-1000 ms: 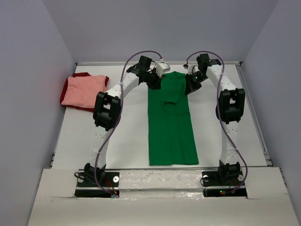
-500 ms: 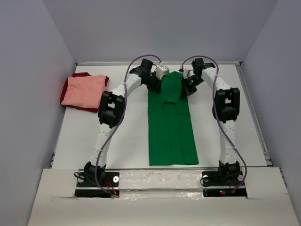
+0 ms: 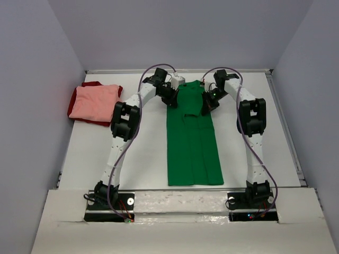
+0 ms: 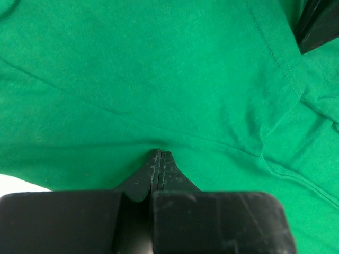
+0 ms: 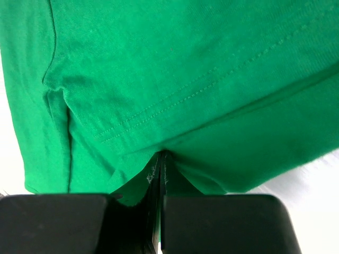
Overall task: Fold and stack the t-shirts
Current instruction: Fold the tshirt
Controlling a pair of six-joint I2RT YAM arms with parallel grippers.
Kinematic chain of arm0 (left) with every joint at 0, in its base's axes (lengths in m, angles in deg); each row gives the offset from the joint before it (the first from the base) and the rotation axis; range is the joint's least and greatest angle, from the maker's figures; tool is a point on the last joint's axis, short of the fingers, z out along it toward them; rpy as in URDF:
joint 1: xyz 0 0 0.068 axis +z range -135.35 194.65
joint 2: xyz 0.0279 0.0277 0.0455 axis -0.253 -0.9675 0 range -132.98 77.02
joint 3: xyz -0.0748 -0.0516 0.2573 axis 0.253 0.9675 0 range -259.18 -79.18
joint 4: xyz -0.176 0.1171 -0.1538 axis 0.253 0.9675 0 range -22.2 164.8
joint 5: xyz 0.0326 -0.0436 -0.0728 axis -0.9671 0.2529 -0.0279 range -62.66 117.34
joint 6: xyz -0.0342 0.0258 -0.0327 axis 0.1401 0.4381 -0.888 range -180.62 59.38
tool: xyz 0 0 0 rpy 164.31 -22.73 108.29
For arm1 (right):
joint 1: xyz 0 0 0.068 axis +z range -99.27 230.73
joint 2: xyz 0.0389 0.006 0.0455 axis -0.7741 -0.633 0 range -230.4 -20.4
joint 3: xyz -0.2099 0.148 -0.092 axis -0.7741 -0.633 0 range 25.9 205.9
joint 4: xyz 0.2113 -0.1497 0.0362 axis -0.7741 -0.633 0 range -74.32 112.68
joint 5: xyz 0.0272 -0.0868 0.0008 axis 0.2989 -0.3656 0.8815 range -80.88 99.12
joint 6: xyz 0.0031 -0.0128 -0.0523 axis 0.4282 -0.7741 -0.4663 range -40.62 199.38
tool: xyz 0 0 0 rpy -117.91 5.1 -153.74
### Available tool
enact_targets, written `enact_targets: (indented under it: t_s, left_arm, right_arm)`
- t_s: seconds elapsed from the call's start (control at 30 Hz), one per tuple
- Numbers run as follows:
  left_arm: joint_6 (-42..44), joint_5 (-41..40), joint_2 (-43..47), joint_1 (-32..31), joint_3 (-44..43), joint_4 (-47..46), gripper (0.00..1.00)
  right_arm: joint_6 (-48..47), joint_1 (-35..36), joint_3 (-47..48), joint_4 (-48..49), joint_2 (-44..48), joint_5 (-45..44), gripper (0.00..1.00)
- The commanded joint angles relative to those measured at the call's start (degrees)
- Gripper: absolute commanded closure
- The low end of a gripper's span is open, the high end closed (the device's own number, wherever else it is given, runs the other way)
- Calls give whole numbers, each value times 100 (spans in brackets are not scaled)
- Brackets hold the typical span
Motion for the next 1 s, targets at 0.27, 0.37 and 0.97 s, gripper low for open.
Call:
enact_targets:
  t_s: [0.27, 0.37, 0.97]
  left_arm:
    - [-233, -371, -89, -70, -269, -498, 100]
    - [-101, -802, -28, -123, -338, -597, 100]
    - [479, -2235, -449, -176, -1639, -913, 100]
  right_arm:
    - [-257, 79, 349, 488, -376, -462, 100]
    - [-284, 79, 480, 690, -402, -656, 100]
    - [-442, 79, 1175, 1824, -569, -1509, 100]
